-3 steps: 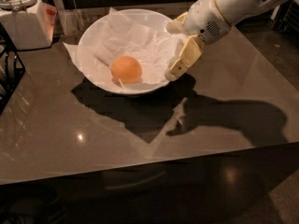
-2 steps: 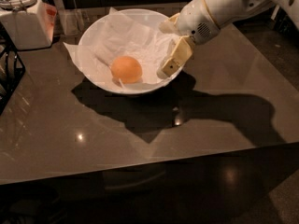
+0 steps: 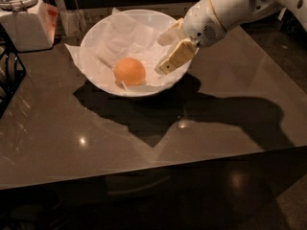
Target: Pick orange from white bowl
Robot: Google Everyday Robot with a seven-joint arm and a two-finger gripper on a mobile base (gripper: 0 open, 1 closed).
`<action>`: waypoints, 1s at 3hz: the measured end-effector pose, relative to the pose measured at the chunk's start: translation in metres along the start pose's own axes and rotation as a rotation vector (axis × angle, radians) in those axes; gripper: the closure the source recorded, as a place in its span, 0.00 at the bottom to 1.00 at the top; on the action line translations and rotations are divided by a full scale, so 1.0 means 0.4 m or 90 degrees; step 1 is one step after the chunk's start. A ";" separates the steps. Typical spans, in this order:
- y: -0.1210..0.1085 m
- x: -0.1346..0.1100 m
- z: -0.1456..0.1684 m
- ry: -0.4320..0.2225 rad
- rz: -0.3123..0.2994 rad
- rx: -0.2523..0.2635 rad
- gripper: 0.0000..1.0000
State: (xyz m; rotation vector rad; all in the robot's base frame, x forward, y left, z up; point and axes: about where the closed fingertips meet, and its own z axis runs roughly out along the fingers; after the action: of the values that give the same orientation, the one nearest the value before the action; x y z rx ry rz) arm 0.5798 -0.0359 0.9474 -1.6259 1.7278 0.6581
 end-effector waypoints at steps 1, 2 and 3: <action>-0.026 -0.012 0.033 -0.014 -0.013 -0.017 0.29; -0.059 -0.034 0.081 -0.035 -0.031 -0.041 0.30; -0.086 -0.054 0.140 -0.056 -0.044 -0.069 0.32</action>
Offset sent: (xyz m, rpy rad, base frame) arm 0.0473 0.0485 -0.0128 0.0847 -0.0020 0.1370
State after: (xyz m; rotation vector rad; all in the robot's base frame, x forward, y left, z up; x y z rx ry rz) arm 0.6212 0.0168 0.9300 -1.6973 1.5903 0.7898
